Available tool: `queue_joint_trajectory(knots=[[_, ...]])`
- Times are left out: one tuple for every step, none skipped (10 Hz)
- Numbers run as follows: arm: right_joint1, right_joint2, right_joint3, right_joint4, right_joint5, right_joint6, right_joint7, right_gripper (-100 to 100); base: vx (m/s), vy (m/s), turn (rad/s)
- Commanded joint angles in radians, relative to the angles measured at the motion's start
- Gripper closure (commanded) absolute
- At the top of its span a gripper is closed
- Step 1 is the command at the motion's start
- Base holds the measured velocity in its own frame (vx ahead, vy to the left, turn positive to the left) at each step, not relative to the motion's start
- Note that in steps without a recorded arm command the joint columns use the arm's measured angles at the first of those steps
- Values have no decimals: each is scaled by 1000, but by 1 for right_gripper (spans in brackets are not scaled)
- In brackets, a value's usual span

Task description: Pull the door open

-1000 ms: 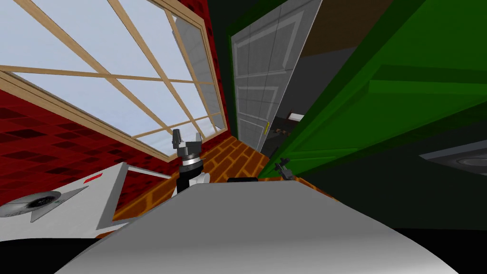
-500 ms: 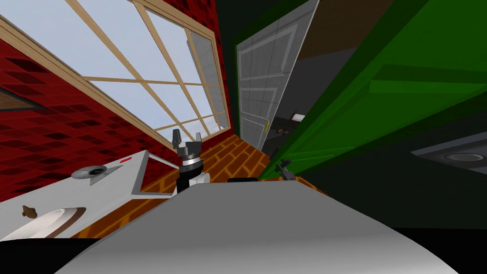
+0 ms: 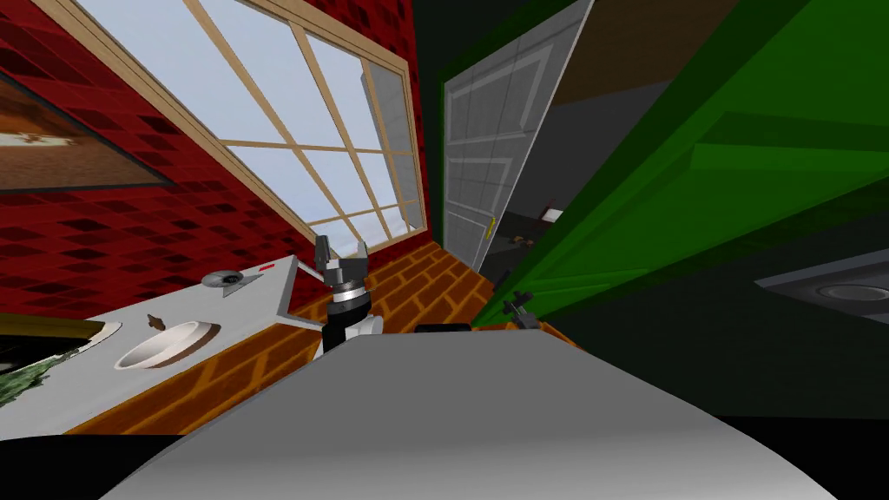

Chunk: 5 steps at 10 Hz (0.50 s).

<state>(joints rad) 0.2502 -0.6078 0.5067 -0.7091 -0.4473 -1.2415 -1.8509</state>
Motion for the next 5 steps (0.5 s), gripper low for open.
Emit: queue_joint_trajectory(knots=[[-3,-2,6,20,1,-22,-9,100,-208,-82,178],[-5,-3,10,28,2,-31,-13,100,-202,-65,150],[-6,-5,13,35,3,-39,-16,100,-221,-54,116],[-7,-6,16,42,4,-47,-19,100,-209,-62,139],[-9,-7,18,47,4,-53,-22,100,-166,-61,114]])
